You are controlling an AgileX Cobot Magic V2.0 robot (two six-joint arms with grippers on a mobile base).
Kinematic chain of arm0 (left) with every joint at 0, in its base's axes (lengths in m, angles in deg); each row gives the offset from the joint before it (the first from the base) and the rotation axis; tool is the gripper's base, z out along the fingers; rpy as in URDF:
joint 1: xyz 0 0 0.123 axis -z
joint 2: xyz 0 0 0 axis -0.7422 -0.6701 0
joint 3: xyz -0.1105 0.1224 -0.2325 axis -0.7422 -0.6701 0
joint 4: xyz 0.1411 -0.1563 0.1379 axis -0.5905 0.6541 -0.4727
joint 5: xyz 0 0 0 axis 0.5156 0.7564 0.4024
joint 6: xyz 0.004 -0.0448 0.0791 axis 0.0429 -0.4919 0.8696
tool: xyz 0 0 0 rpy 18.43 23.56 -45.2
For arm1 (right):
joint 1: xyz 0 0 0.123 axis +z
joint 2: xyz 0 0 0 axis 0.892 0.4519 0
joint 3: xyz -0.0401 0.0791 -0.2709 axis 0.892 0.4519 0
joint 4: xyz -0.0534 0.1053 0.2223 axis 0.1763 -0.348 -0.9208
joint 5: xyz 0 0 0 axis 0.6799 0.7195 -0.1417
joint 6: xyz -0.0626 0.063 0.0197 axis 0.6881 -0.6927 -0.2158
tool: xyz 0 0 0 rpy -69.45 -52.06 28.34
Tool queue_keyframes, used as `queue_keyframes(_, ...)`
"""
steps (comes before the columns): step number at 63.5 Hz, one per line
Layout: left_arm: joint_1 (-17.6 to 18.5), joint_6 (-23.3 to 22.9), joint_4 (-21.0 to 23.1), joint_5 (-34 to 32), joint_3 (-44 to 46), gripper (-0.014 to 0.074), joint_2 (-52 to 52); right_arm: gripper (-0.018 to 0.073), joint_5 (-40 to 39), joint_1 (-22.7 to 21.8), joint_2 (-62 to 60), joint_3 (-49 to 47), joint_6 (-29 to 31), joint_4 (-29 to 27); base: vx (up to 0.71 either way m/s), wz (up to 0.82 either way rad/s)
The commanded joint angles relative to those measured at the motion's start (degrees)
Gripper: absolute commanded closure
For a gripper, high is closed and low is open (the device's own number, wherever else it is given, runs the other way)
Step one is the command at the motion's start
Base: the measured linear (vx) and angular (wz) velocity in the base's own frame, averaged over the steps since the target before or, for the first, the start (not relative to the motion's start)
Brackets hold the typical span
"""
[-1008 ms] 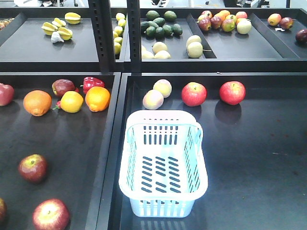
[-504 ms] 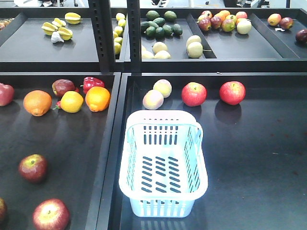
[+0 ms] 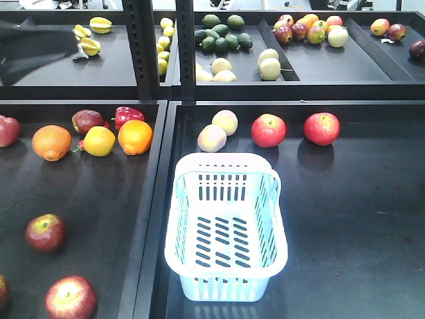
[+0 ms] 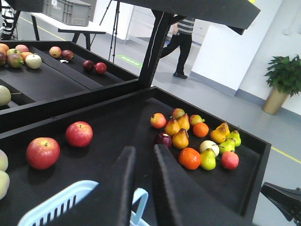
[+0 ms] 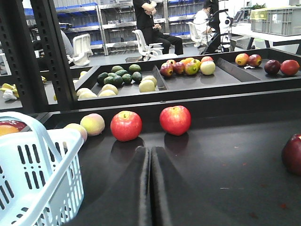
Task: Pick three apples into basket with both arms
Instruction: 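Reach the left gripper over the basket and close on its handle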
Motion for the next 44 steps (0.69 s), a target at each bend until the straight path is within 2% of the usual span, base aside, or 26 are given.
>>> queue_keyframes(1,0.6,0.6,4.9,0.5,4.5,0.0492,-1.5,0.0564,-3.9,-0.3,-0.7,0.2,0.2,0.6,0.00,0.00)
queue_keyframes(12,0.6,0.6,7.2,-0.5,4.9,0.0492,-2.3,0.0564,-3.9,-0.3,-0.7,0.2,0.2,0.6,0.00,0.00)
queue_keyframes(44,0.6,0.6,7.4,-1.9,4.9,0.0492,-2.3,0.0564,-3.9,-0.3,-0.7,0.2,0.2,0.6,0.00,0.00)
